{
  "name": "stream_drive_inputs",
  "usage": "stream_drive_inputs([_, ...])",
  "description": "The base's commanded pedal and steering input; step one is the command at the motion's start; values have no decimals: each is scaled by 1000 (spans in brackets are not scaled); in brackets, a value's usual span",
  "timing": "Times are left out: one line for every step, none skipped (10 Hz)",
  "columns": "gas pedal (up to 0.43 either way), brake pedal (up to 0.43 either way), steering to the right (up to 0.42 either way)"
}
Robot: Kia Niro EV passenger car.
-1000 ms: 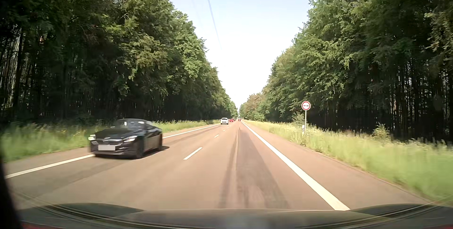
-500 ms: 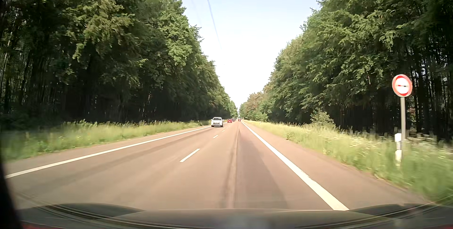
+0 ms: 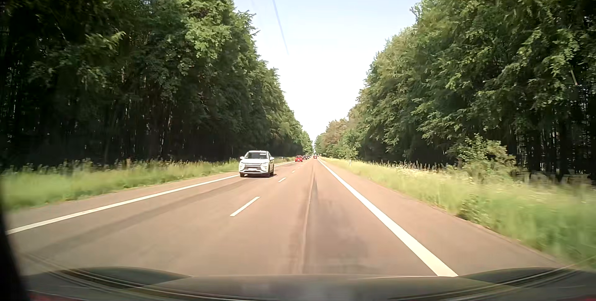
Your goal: Follow the waypoints while adhering to traffic rules and regulations
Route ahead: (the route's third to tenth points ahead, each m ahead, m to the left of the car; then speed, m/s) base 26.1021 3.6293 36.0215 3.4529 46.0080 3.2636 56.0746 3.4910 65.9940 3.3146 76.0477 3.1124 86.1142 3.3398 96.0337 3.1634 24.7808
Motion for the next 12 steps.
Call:
stream_drive_inputs([138,30,2])
stream_drive_inputs([138,30,2])
stream_drive_inputs([138,30,2])
stream_drive_inputs([138,30,2])
stream_drive_inputs([138,30,2])
stream_drive_inputs([138,30,2])
stream_drive_inputs([138,30,2])
stream_drive_inputs([138,30,2])
stream_drive_inputs([138,30,2])
stream_drive_inputs([138,30,2])
stream_drive_inputs([138,30,3])
stream_drive_inputs([138,30,3])
